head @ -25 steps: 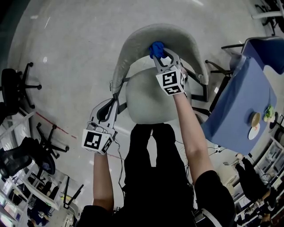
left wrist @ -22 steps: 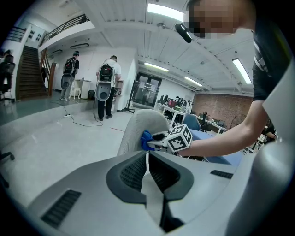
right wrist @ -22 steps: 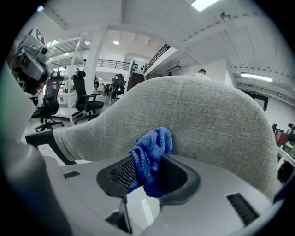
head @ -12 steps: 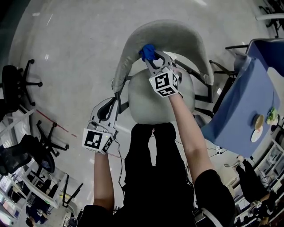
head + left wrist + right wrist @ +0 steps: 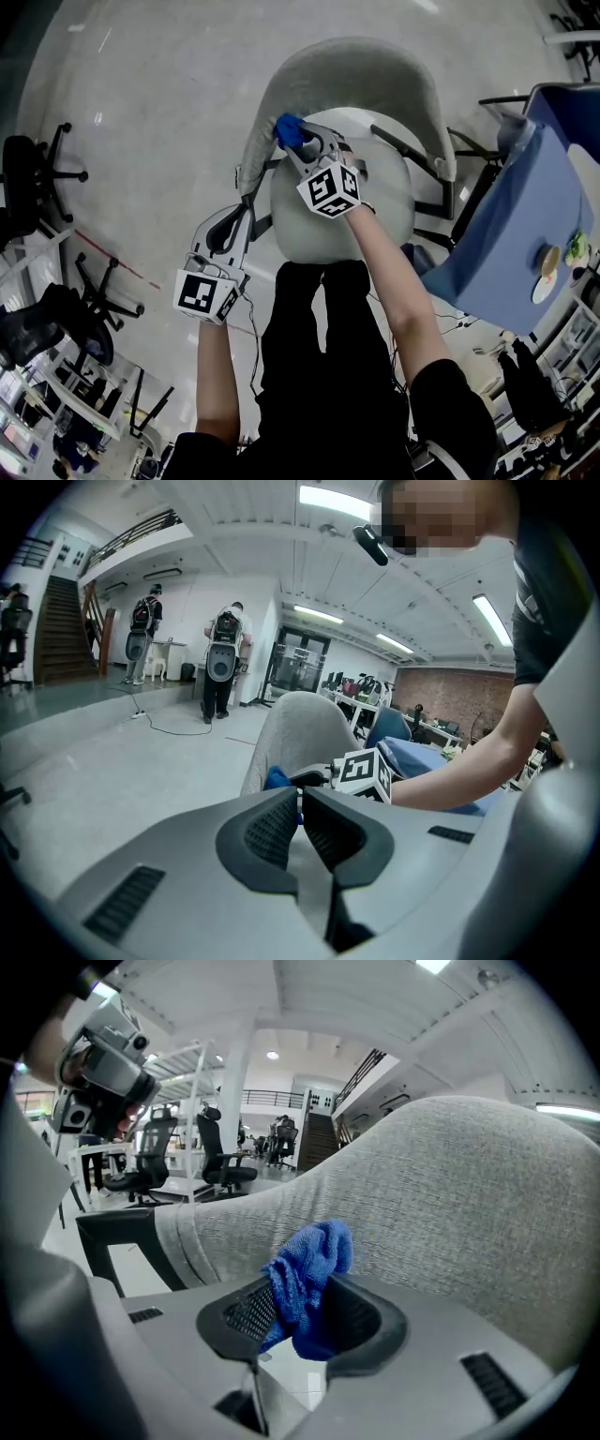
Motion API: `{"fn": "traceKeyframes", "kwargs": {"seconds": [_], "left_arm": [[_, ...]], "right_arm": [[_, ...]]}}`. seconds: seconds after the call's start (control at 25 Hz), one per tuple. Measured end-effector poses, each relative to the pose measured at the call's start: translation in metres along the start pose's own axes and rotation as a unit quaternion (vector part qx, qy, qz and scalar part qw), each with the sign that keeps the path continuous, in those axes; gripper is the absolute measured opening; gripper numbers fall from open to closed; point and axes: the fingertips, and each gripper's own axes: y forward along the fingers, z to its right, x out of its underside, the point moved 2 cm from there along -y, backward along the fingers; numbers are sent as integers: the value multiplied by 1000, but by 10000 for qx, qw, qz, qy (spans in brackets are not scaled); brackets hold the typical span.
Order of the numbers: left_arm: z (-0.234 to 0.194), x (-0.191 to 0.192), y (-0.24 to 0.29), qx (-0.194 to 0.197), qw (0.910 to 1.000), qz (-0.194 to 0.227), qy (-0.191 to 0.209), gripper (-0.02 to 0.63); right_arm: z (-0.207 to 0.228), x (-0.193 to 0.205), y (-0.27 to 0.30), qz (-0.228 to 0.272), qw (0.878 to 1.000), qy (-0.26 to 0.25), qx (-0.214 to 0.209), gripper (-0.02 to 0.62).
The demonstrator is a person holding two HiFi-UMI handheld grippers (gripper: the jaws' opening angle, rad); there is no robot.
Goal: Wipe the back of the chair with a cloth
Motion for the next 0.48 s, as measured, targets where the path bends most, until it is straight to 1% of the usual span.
{"fn": "traceKeyframes", "kwargs": {"seconds": [0.24,0.48], "left_arm": [[2,7,3,11,10000,-6,-19,35],[4,18,1,17,9999,-55,-101,35]], "right_arm": [[-35,1,5,134,9989,-140,-428,166],[-73,3,5,208,9938,-367,-1029,166]]}}
